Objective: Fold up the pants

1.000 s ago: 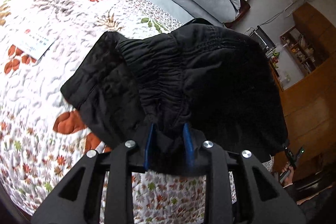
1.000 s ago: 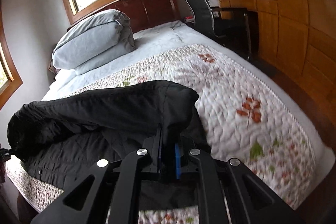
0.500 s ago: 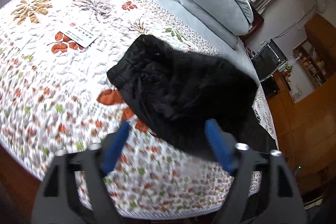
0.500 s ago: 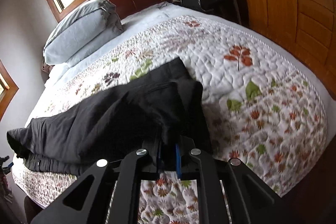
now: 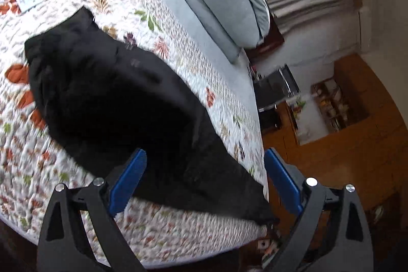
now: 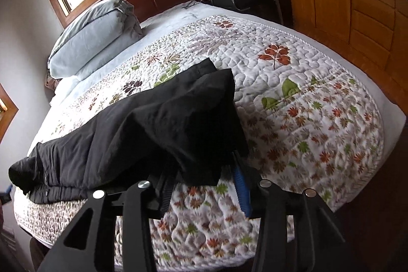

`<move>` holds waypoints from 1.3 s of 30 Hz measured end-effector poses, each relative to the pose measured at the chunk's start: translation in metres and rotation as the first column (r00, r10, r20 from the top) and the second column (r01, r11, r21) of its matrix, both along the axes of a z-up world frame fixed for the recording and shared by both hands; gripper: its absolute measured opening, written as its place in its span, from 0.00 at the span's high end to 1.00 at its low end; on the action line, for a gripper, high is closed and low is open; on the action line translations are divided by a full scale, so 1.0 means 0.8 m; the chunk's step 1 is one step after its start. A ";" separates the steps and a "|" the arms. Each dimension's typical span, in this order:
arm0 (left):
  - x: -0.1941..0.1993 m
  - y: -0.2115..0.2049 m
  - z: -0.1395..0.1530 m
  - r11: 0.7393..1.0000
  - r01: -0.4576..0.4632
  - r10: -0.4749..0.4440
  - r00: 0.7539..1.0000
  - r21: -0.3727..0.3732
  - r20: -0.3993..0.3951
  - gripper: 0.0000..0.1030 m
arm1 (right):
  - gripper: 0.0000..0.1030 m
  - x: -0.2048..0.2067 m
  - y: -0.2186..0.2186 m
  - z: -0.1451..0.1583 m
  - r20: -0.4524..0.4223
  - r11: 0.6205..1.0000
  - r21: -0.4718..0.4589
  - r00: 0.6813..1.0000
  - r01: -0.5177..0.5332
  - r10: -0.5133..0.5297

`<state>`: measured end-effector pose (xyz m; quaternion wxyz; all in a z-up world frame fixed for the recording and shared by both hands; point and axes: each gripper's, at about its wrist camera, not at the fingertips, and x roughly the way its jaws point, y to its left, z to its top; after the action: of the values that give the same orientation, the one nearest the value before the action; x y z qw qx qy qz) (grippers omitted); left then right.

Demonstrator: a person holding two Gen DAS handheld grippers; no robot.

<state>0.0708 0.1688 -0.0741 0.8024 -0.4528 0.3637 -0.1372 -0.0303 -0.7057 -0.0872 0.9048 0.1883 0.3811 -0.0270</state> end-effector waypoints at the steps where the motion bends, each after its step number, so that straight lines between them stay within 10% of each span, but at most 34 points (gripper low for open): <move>1: 0.008 0.002 0.003 0.999 -0.032 0.032 0.999 0.024 -0.031 0.10 | 0.58 -0.002 0.001 0.002 0.004 1.000 0.001 1.000 -0.001 0.001; 10: 0.057 0.020 -0.031 0.969 -0.185 0.225 0.934 0.165 -0.279 0.11 | 0.56 -0.010 0.034 0.028 0.041 1.000 -0.011 0.999 -0.024 0.024; 19: 0.066 0.006 -0.036 0.942 -0.144 0.212 0.956 0.303 -0.204 0.23 | 0.56 -0.030 0.143 0.168 0.214 0.982 -0.173 0.970 -0.077 0.114; 26: 0.066 0.006 -0.042 0.940 -0.136 0.197 0.965 0.314 -0.174 0.26 | 0.52 -0.039 0.258 0.266 0.246 0.886 -0.438 0.927 -0.154 0.283; 39: 0.074 -0.011 -0.049 0.903 -0.087 0.175 0.969 0.420 -0.174 0.23 | 0.48 -0.025 0.307 0.295 0.251 0.827 -0.562 0.944 -0.038 0.214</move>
<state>0.1298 0.1602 -0.1129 0.8443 -0.3102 0.4347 0.0445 -0.0507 -0.4602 0.1490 0.9677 -0.1032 0.2254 -0.0456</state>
